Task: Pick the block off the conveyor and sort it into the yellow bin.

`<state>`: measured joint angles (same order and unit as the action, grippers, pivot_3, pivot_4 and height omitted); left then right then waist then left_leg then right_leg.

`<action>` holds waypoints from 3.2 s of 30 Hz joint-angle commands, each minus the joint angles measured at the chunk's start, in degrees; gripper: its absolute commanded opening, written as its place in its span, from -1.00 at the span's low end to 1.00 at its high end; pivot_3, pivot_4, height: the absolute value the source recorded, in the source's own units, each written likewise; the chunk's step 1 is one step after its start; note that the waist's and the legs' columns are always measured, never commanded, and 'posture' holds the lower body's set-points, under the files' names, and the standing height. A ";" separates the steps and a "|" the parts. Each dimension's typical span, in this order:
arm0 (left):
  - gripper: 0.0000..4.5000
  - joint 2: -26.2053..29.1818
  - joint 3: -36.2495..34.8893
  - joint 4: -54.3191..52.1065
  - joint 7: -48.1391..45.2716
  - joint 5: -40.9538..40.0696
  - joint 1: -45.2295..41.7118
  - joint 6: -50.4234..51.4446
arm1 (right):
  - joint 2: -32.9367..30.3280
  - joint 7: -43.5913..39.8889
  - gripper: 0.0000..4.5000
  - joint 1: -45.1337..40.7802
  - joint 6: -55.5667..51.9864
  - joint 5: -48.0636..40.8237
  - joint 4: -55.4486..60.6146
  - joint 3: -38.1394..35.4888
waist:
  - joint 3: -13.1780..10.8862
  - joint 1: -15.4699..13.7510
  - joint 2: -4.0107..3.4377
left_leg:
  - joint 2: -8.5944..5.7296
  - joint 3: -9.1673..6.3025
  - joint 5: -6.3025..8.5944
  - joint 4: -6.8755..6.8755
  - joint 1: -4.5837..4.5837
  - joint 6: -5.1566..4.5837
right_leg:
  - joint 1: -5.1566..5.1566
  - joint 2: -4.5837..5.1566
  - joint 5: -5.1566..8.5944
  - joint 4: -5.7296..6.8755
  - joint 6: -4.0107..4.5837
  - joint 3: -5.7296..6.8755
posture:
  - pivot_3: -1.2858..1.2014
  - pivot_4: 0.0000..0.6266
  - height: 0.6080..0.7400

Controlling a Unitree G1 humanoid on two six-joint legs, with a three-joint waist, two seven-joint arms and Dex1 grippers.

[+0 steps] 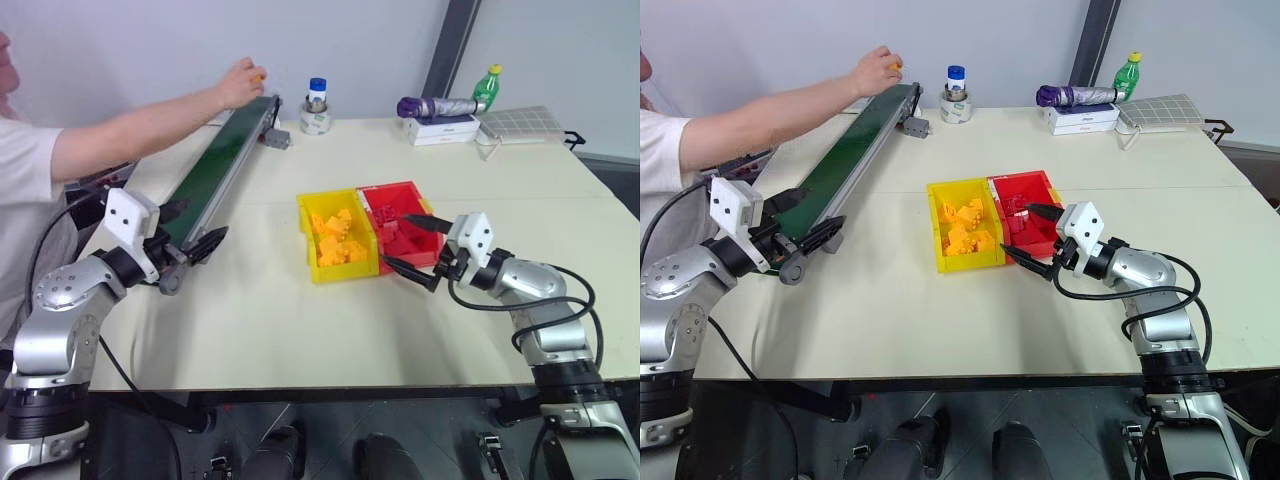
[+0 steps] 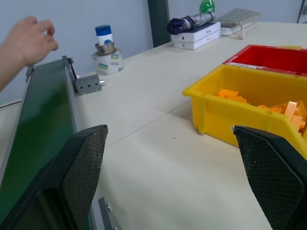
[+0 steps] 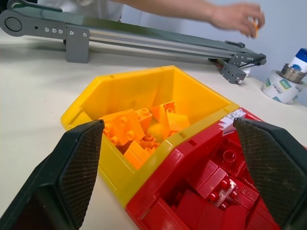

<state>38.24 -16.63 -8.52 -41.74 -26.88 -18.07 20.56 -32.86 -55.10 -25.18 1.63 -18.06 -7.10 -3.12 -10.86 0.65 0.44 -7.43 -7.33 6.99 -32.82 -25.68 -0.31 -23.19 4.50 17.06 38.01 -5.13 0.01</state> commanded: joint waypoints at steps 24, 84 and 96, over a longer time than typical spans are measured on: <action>0.97 -12.43 -11.49 -16.10 24.76 3.03 15.54 -2.55 | -0.33 -0.10 1.00 -0.41 1.16 -0.08 0.61 -0.67 | 0.00 -0.35 0.00 | 0.00 0.02 0.00 -0.01 -0.06 0.00 | 0.02 0.01 -0.01 -0.03 -0.01 0.01 | 0.03 -0.52 1.00; 0.97 -12.85 -9.23 -10.49 29.31 6.28 13.54 -1.01 | -0.08 -0.27 1.00 -0.36 1.17 0.04 0.53 -0.42 | 0.00 -0.09 0.00 | 0.01 0.04 0.00 -0.02 -0.06 0.00 | 0.00 0.01 0.00 -0.03 -0.01 0.01 | 0.03 -0.52 1.00; 0.97 -5.12 -2.77 3.93 27.22 8.09 -6.46 11.17 | 0.63 0.21 1.00 -0.61 1.05 0.41 0.68 0.07 | 0.00 -0.14 0.01 | -0.01 0.03 0.00 -0.02 -0.05 0.00 | -0.02 0.00 -0.02 -0.02 -0.05 0.04 | 0.03 -0.52 1.00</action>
<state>31.66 -20.87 -6.73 -12.96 -19.60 -22.06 31.09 -32.43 -55.20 -24.94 1.93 -17.43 -7.58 -2.57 -10.86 0.50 0.45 -7.44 -7.30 6.99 -32.85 -25.75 -0.31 -23.22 4.49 17.04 37.99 -5.20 0.05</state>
